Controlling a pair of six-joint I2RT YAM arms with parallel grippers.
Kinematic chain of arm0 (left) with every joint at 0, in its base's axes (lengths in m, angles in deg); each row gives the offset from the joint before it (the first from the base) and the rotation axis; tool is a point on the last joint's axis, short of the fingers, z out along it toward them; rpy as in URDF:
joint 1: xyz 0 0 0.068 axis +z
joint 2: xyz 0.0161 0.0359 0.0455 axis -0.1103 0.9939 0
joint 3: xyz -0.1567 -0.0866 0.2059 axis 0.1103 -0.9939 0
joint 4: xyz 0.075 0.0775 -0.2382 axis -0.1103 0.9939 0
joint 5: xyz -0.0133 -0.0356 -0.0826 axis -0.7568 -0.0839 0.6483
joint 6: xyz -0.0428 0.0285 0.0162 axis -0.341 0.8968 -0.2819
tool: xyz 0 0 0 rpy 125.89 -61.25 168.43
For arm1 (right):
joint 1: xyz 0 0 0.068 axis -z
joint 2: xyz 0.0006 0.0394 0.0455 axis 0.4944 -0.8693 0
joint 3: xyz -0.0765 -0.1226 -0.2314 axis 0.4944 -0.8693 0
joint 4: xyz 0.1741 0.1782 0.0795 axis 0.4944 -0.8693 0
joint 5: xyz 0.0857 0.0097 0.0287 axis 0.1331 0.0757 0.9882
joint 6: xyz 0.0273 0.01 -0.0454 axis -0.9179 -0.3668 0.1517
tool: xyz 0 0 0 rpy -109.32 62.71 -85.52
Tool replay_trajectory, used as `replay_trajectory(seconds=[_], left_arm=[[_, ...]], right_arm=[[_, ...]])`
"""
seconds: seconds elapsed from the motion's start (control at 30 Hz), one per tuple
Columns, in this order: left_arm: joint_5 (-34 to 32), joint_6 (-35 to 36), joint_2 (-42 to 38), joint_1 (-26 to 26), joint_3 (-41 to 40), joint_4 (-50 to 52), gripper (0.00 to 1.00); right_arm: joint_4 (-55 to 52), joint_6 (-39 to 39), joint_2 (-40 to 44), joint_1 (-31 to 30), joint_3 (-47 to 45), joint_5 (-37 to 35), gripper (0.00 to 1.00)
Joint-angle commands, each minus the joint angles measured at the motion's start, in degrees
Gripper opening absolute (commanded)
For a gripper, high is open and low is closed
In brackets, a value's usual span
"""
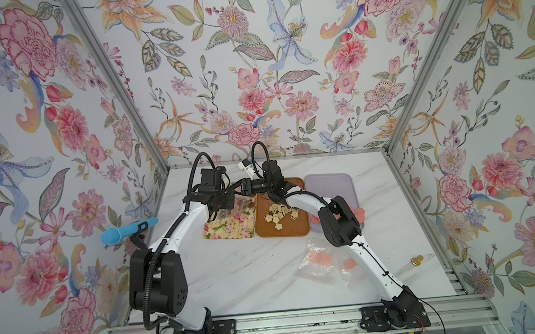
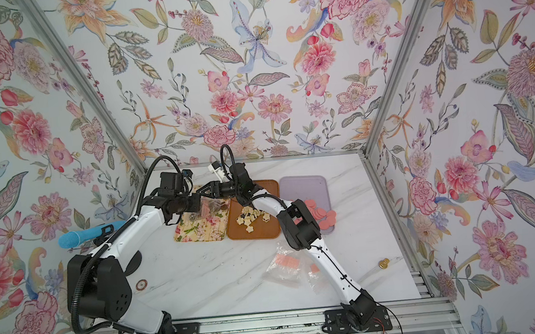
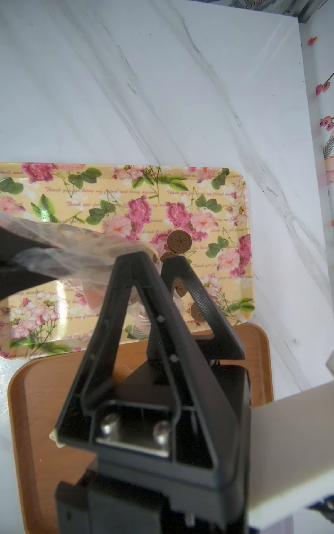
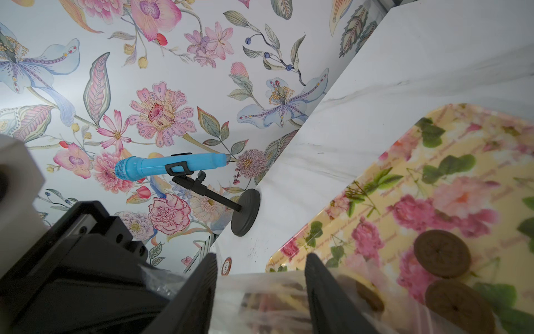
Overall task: Pour cookies out of the ziploc bag
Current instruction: 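Pour the cookies out of the ziploc bag onto the tray.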
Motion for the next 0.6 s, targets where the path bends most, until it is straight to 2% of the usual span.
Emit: replay_trajectory(seconds=[0.0,0.43,0.57], left_arm=[[-2.89,0.09,-0.43,0.52,-0.83,-2.05,0.00],[-2.12,0.77,-0.24,1.53,-1.60,-2.98,0.00],[-1.01,0.87,0.09,1.47,-1.25,-3.37,0.00]], right_arm=[[3.99,-0.84,1.89,-0.22,-3.21,1.55,0.52],[12.54,-0.29,4.37,-0.15,-9.01,5.16,0.50],[8.66,3.30,4.58,-0.69,-7.44,5.19,0.50]])
